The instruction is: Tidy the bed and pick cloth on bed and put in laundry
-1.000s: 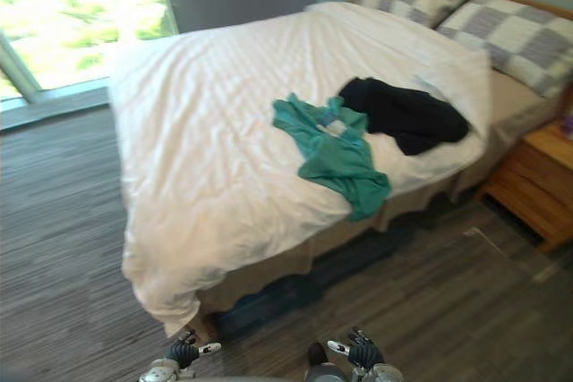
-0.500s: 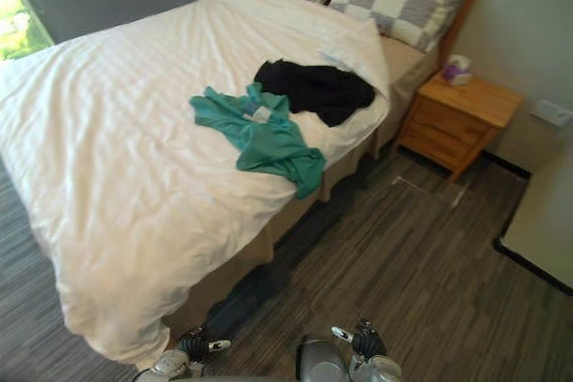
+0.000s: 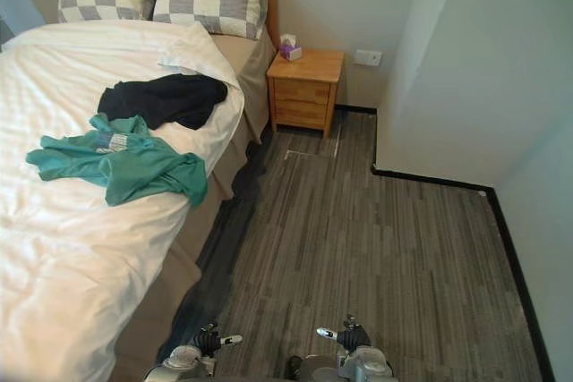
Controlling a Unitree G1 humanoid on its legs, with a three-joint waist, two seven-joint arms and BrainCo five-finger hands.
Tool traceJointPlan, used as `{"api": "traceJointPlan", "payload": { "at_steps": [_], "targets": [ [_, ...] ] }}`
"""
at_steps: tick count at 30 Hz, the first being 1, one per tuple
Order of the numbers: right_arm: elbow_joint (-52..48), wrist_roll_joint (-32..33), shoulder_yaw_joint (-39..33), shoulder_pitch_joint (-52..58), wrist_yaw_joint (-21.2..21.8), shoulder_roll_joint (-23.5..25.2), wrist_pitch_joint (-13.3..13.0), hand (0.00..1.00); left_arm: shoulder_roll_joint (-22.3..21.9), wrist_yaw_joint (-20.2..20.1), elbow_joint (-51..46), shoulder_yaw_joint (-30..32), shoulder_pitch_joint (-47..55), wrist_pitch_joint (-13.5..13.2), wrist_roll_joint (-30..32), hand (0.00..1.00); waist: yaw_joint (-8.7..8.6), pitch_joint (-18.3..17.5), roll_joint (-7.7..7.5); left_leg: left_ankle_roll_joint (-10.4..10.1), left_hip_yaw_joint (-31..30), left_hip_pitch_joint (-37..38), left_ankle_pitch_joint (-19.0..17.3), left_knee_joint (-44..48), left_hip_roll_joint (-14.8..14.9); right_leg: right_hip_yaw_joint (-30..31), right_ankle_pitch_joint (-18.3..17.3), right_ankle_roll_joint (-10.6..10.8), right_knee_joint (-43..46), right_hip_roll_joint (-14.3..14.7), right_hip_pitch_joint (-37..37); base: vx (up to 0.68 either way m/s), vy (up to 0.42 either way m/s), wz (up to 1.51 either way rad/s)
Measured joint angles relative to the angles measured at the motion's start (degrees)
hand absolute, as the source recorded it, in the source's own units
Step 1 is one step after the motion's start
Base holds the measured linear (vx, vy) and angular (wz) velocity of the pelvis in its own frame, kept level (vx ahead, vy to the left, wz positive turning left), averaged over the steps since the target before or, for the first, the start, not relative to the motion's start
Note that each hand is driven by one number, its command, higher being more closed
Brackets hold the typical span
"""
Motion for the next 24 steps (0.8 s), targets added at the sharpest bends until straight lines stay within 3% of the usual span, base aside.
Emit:
{"api": "traceJointPlan", "payload": {
  "at_steps": [6, 9, 11, 13, 15, 19, 20, 24],
  "targets": [
    [1.67, 2.23, -2.27, 0.02, 3.47, -0.11, -1.25, 0.00, -0.07, 1.91, 0.70, 0.99, 0.00, -1.53, 0.12, 0.00, 0.17, 0.46, 0.66, -0.71, 0.72, 0.25, -0.29, 1.23, -0.14, 3.88, 3.24, -0.25, -3.80, 1.47, 0.91, -0.03, 0.014, -0.27],
    [3.31, 2.27, -2.42, -0.62, 4.57, -0.41, -0.77, 0.00, -0.15, 2.48, 1.11, 5.04, 0.47, -3.14, -0.33, 0.00, 1.52, 0.73, 0.23, 0.69, -9.86, -0.87, -0.94, 5.58, -1.35, 9.09, 4.81, -0.17, -4.97, 1.82, 1.92, 0.04, -0.002, -0.87],
    [5.20, 2.20, -2.75, -1.16, 5.75, -1.02, -0.47, 0.00, 0.34, 2.25, 2.31, 7.52, 1.19, -4.35, -0.37, 0.00, 1.99, 0.04, 1.34, 1.52, -14.60, -0.34, -1.86, 5.60, -1.49, 13.97, 6.25, -0.18, -7.09, 2.84, 2.25, 0.03, 0.083, -1.15],
    [5.19, 2.23, -4.01, -1.15, 6.42, -1.03, -0.56, 0.00, 0.82, 1.88, 3.22, 7.83, 2.34, -4.53, -0.46, 0.00, 1.49, -0.25, 2.02, 0.89, -14.53, 0.61, -2.23, 2.94, -1.39, 15.59, 7.76, -0.18, -8.47, 3.68, 1.88, 0.01, 0.107, -0.76],
    [5.18, 2.27, -6.05, -1.16, 6.77, -0.94, -0.62, 0.00, 0.79, 1.64, 4.38, 7.85, 2.29, -4.51, -0.78, 0.00, 1.14, -0.75, 3.02, 0.33, -13.88, 1.68, -3.17, 0.57, -0.41, 13.52, 8.16, -0.32, -9.82, 4.24, 2.11, 0.01, 0.146, -0.21],
    [6.21, 4.59, -6.74, 0.05, 7.99, -0.21, -0.61, 0.00, 1.85, 0.94, 4.43, 7.87, 2.06, -4.52, -0.77, 0.00, 1.99, -1.06, 1.00, -0.56, -14.33, 2.47, -3.83, 0.48, -0.47, 11.55, 9.90, 0.01, -13.54, 3.61, 4.38, 0.01, 0.108, 0.12],
    [7.53, 4.49, -8.80, 0.92, 10.15, 1.08, -1.79, 0.00, 2.10, 0.97, 6.75, 9.18, 0.82, -0.52, 0.05, 0.00, 1.96, -2.36, -1.05, -0.64, -15.98, 1.51, 0.34, -3.39, -1.28, 10.61, 6.14, 1.51, -14.23, 1.23, 10.48, 0.01, 0.012, 0.04],
    [7.54, 4.49, -8.81, 0.92, 10.15, 1.08, -1.79, 0.00, 2.14, 0.97, 6.76, 9.23, 0.82, -0.52, 0.06, 0.00, 1.98, -2.38, -1.09, -0.64, -16.01, 1.50, 0.34, -3.36, -1.28, 10.57, 6.16, 1.50, -14.23, 1.23, 10.49, 0.00, 0.000, 0.00]
  ]
}}
